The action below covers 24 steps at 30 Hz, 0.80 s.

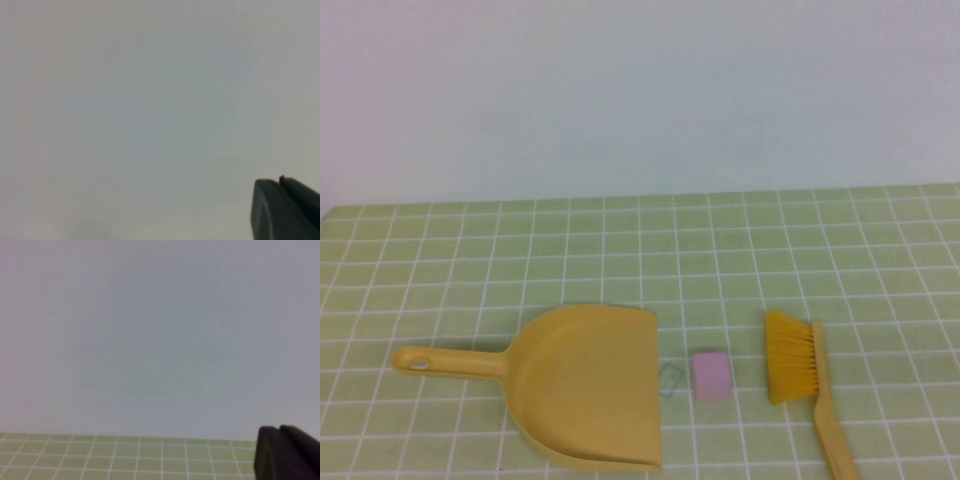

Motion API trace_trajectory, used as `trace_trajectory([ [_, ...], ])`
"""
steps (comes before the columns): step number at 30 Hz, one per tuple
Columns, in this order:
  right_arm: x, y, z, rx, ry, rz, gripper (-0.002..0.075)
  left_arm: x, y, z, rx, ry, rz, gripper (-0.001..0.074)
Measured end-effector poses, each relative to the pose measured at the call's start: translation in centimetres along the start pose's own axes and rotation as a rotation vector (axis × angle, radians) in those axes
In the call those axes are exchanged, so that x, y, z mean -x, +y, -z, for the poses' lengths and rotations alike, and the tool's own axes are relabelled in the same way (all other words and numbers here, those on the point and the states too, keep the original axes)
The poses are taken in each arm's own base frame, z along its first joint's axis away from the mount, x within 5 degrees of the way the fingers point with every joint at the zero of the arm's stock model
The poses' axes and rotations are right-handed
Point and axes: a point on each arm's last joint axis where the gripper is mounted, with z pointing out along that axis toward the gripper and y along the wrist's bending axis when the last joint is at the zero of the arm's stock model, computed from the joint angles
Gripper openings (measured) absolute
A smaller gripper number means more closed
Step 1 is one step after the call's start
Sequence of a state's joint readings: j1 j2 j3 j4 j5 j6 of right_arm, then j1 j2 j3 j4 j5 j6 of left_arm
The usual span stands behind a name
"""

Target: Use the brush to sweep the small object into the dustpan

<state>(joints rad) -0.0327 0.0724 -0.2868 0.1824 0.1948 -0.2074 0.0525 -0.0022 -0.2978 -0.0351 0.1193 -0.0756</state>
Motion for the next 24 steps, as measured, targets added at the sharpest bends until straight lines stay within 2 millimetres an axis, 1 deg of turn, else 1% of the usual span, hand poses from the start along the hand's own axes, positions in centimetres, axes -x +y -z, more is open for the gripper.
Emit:
trace_trajectory([
  [3,1.8,0.2,-0.5,0.027,0.065,-0.033,-0.0002,0.3,-0.1,-0.1,0.005,0.072,0.0,-0.0003],
  [6,3.5,0.3,-1.3,0.055,0.153,-0.039,-0.0002,0.1,-0.1,-0.2,0.001,0.09,0.032,-0.0003],
  [8,4.2,0.5,-2.0,0.077,0.243,-0.033,-0.0002,-0.1,-0.1,-0.2,0.001,0.095,0.037,-0.0003],
  [11,5.0,0.8,-3.5,0.127,0.408,-0.033,-0.0002,-1.0,0.0,-0.3,0.004,0.118,0.039,-0.0003],
  [13,4.9,1.2,-4.8,0.187,0.541,-0.025,-0.0002,-1.6,0.1,-0.4,0.006,0.136,0.039,-0.0003],
  [15,4.5,1.8,-6.1,0.282,0.678,-0.013,-0.0002,-1.6,0.1,-0.4,0.005,0.13,0.05,-0.0003],
  [17,3.9,2.4,-7.4,0.383,0.785,0.001,-0.0002,-1.5,0.0,-0.4,0.003,0.117,0.073,-0.0003],
  [19,3.1,3.0,-8.8,0.478,0.856,-0.003,-0.0002,-1.5,0.0,-0.4,0.001,0.117,0.089,-0.0003],
  [22,1.5,3.5,-10.9,0.52,0.962,-0.108,-0.0002,-1.5,0.0,-0.4,0.001,0.119,0.089,-0.0003],
  [24,0.2,3.6,-12.0,0.527,1.039,-0.138,-0.0002,-1.5,0.0,-0.4,0.001,0.117,0.089,-0.0003],
])
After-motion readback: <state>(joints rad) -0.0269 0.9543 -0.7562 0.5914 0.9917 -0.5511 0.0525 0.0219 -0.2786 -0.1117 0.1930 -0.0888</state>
